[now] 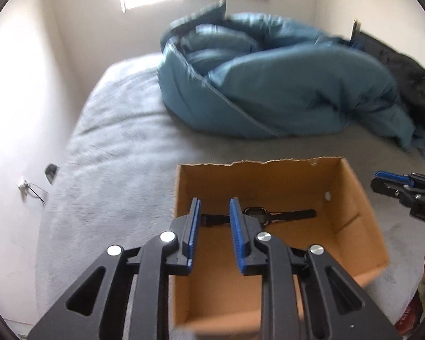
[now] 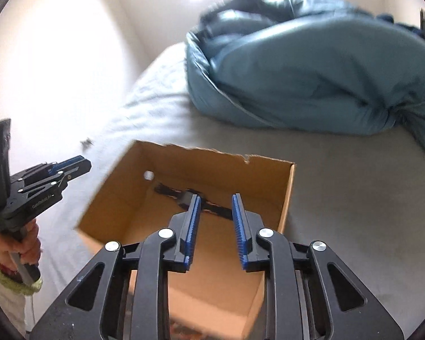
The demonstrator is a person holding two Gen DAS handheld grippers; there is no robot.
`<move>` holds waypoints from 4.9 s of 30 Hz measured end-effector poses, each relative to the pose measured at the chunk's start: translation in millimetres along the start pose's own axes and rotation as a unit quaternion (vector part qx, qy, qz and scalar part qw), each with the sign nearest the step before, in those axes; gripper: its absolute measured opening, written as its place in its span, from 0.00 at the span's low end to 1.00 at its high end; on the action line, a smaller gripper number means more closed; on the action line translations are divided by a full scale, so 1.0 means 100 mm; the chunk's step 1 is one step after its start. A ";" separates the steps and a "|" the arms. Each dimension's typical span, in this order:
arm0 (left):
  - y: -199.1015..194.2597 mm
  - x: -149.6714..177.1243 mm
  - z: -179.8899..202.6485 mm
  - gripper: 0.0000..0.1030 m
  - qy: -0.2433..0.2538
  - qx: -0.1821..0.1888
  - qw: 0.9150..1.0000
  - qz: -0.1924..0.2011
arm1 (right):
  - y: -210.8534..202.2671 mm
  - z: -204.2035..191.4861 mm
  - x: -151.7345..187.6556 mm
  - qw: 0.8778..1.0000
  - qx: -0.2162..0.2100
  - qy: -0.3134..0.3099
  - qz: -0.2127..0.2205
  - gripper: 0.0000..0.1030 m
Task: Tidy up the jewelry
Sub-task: 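Lower the smartwatch into the box and open the right tool, then close the right tool on the multicolour beaded bracelet, then carry the beaded bracelet into the box and open the right tool, then move the right tool back to the gold butterfly charm on the blanket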
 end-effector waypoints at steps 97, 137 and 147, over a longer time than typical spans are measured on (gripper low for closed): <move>-1.24 0.63 0.22 0.08 -0.038 0.111 0.983 0.143 | -0.68 -1.22 0.82 0.985 -0.073 -0.141 0.076 0.07; -0.12 0.62 0.00 0.21 0.000 0.013 1.000 0.026 | 0.51 -0.57 0.56 0.990 -0.110 0.016 -0.092 0.30; -1.12 1.45 0.10 0.23 -0.029 0.048 0.995 0.084 | -0.76 -0.60 1.22 0.990 -0.100 -0.095 0.036 0.32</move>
Point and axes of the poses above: each gripper's, at about its wrist camera, not at the fingertips, and y roughly the way its jaws point, z to its right, x to its underside, the point moved 8 cm from there along y, roughly the way its jaws point, and after that the axes turned 7 degrees about y, right-handed, at the moved point
